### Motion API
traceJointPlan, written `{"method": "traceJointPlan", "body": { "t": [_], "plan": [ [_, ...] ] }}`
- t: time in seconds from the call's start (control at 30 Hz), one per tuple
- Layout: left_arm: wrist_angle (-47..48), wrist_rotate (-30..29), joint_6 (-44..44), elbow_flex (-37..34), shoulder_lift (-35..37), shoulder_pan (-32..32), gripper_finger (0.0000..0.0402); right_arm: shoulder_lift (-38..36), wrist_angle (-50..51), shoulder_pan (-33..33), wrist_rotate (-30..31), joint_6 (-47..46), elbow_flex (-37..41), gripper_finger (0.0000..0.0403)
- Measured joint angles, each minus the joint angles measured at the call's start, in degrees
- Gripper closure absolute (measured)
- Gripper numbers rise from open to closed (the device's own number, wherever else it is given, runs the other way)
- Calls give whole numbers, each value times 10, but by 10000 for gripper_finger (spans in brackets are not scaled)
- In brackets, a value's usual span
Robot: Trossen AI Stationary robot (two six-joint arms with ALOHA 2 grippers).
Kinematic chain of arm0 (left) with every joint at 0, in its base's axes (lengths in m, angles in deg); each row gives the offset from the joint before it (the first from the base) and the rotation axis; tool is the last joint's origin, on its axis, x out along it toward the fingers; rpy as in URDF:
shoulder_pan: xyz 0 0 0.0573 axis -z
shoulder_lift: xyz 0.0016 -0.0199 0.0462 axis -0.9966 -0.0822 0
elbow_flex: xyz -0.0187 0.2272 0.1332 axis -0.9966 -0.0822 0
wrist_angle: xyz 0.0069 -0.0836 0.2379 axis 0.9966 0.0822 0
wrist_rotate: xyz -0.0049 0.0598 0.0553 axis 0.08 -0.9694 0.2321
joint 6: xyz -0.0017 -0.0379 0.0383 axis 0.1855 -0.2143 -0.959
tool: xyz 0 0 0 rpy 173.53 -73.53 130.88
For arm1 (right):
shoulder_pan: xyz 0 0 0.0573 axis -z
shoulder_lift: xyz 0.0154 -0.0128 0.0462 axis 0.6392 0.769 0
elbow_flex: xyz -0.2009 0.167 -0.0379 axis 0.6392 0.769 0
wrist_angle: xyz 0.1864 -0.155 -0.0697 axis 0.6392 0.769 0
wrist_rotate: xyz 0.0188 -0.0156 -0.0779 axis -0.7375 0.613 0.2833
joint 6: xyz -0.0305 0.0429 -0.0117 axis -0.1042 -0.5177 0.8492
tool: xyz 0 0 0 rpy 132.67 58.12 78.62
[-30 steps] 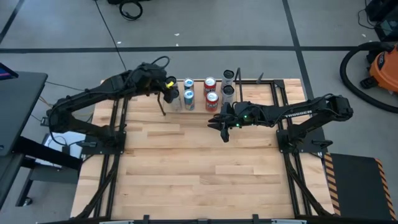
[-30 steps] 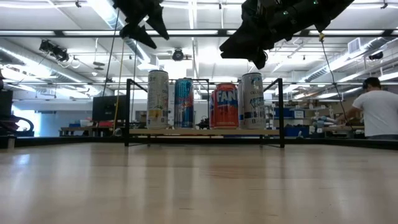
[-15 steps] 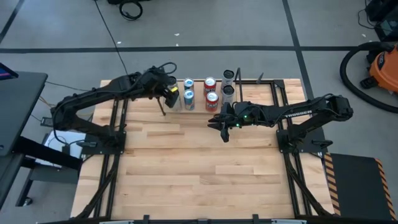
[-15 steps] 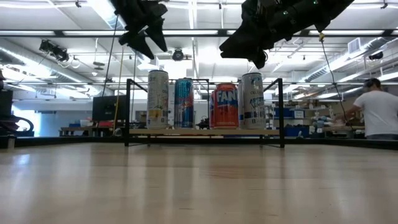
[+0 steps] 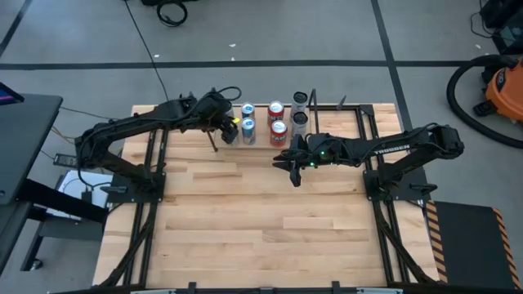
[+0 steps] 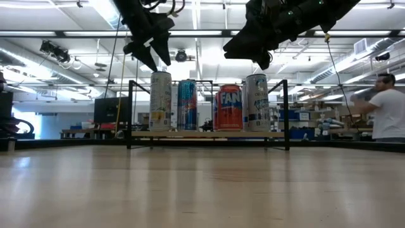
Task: Place canned beverage on shelf
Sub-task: Adjust the white yellow soda can on the shelf
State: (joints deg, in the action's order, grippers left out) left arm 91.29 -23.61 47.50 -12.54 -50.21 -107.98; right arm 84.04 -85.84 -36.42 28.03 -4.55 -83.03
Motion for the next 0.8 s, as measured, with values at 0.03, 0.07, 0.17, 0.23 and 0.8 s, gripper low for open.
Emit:
{"method": "traceJointPlan", "body": {
  "t": [0.03,0.07,0.17,0.23,0.8],
  "plan": [
    [2,0,0,0,-2,0,90,0,0,0,0,0,0,290],
    [-1,0,0,0,-4,0,90,0,0,0,0,0,0,290],
    [6,0,3,0,-10,0,90,0,-2,0,0,0,0,290],
    [6,0,3,0,-14,0,90,0,-2,0,0,0,0,290],
    [10,-14,4,0,-20,0,90,0,-1,0,0,0,0,290]
  ]
}}
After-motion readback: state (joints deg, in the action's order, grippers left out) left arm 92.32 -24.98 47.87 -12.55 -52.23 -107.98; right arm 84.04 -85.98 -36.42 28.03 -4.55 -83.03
